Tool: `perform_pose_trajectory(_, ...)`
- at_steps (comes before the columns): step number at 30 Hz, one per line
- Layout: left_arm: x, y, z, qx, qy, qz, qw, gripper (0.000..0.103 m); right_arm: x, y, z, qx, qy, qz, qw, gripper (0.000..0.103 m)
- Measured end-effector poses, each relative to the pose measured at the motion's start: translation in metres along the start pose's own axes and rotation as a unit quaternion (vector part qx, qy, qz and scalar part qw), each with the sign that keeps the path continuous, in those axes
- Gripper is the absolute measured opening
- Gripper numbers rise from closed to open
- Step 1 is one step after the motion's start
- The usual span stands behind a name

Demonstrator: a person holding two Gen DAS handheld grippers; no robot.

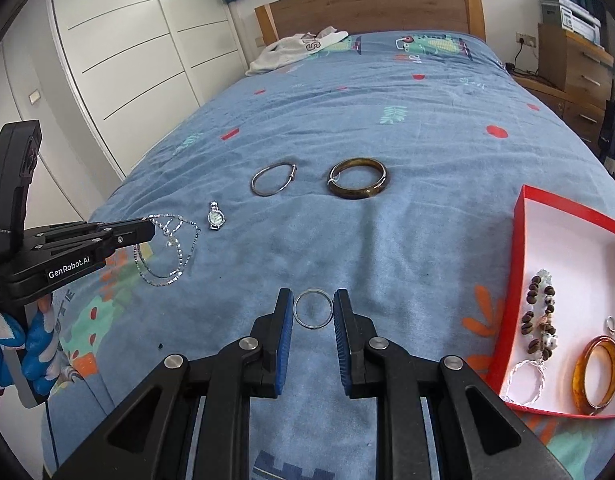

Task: Organize jewelry
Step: 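Carry silver ring in right gripper and necklace in left gripper into red box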

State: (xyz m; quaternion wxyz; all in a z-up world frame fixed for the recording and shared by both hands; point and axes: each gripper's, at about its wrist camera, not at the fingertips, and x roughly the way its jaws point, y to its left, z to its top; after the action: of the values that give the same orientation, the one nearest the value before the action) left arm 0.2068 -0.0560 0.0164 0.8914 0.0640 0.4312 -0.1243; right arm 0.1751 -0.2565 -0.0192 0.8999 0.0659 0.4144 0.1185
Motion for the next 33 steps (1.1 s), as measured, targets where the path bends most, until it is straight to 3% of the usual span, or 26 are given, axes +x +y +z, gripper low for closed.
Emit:
perform_pose_trajectory(7,-0.034,-0.046,0.018,0.036,-0.028,-0.017,0.9989,0.004,-0.042,-0.018,0.000,0.009,-0.025,-0.013,1.000,0.020)
perform_pose_trajectory(17,-0.052,-0.144,0.056,0.083,-0.043,-0.090,0.9916,0.004,-0.094,-0.075,-0.003,0.022,-0.046,-0.050,0.997,0.020)
perform_pose_trajectory(26,-0.029,-0.248,0.089,0.134,-0.037,-0.137,0.9807,0.004,-0.115,-0.163,-0.002,0.044,-0.047,-0.094,0.993,0.020)
perform_pose_trajectory(33,0.013,-0.308,0.103,0.157,-0.023,-0.146,0.9764,0.004,-0.101,-0.221,0.002,0.056,-0.026,-0.117,0.991,0.020)
